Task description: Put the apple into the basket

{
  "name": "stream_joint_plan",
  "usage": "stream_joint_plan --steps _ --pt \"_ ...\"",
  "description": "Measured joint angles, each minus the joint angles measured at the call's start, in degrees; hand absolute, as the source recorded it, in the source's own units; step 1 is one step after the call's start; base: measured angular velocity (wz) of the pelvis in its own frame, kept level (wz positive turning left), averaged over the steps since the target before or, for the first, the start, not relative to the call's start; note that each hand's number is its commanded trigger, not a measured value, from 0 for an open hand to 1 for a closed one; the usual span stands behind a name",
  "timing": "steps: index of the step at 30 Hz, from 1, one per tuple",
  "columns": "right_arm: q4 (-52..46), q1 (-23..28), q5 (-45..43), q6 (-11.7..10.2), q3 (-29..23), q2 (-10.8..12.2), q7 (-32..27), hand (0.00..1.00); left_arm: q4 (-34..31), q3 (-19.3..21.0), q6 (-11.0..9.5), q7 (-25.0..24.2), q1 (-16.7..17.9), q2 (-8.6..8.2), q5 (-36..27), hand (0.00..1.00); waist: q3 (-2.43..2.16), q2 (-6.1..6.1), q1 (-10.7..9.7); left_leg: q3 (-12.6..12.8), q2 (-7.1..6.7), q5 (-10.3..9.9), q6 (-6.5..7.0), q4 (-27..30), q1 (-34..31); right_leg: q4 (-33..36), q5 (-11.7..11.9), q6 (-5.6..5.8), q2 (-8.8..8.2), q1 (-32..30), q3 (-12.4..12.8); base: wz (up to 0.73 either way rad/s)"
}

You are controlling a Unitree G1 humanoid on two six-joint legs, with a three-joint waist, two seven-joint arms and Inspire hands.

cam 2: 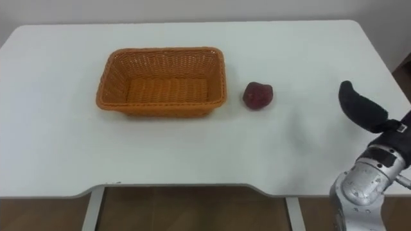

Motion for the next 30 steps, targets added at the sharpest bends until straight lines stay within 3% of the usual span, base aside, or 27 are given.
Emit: stream_joint_plan --steps 4,6,10,20,22,27,30 --pt "3.37 -0.28 -1.15 1.30 2.68 -1.76 6.32 0.00 -0.97 -0.02 0.05 -1.25 -0.63 0.03 0.90 0.00 0.00 -0.66 0.37 0.10 0.04 0.01 0.00 0.05 0.09 0.03 0.00 0.00 -0.02 0.00 -0.13 0.00" --pt "4.18 -0.29 -1.15 3.10 2.99 -2.01 10.62 0.00 -0.99 -0.02 0.07 -2.53 -1.32 0.03 0.89 0.00 0.08 -0.96 1.15 -0.08 0.03 0.01 0.00 0.10 0.06 -0.04 0.00 0.00 -0.04 0.01 -0.16 0.00" --pt "4.51 -0.35 -0.19 3.42 2.97 -2.35 16.51 0.00 -0.98 0.13 0.08 -4.15 -1.79 0.14 0.80 0.00 0.19 -1.32 1.42 -0.34 0.04 0.01 0.00 0.33 -0.29 -0.10 0.00 -0.01 -0.11 -0.01 -0.59 0.05" --pt "11.52 -3.65 0.23 4.29 3.02 -3.74 24.80 0.00 -0.99 0.37 0.07 -4.75 -1.82 0.14 0.73 0.00 0.11 -1.43 2.96 -0.57 0.07 0.01 0.00 0.47 -0.05 -0.25 0.05 -0.06 -0.14 0.46 -0.75 0.00" --pt "13.61 -4.58 0.09 4.33 3.05 -5.00 26.73 0.00 -0.95 0.41 0.07 -4.83 -1.84 0.27 0.60 0.00 0.33 -1.08 2.91 -1.22 0.08 0.03 0.03 0.58 0.01 -0.49 0.06 -0.05 -0.31 0.97 -1.46 0.14" --pt "18.61 -7.70 -0.19 4.39 3.05 -7.36 29.70 0.00 -0.92 0.42 0.08 -5.82 -1.93 1.18 0.61 0.00 0.31 -0.87 2.95 -1.84 0.04 0.06 0.04 0.54 -0.01 -0.96 0.09 -0.03 -0.41 1.37 -2.26 0.07" --pt "19.63 -9.22 -0.67 4.85 3.02 -7.61 30.73 0.00 -0.92 0.43 0.13 -6.58 -1.65 1.25 0.63 0.00 0.31 -0.91 2.93 -1.93 0.01 0.06 0.05 0.49 -0.02 -1.01 0.09 -0.03 -0.45 1.36 -2.26 0.00"
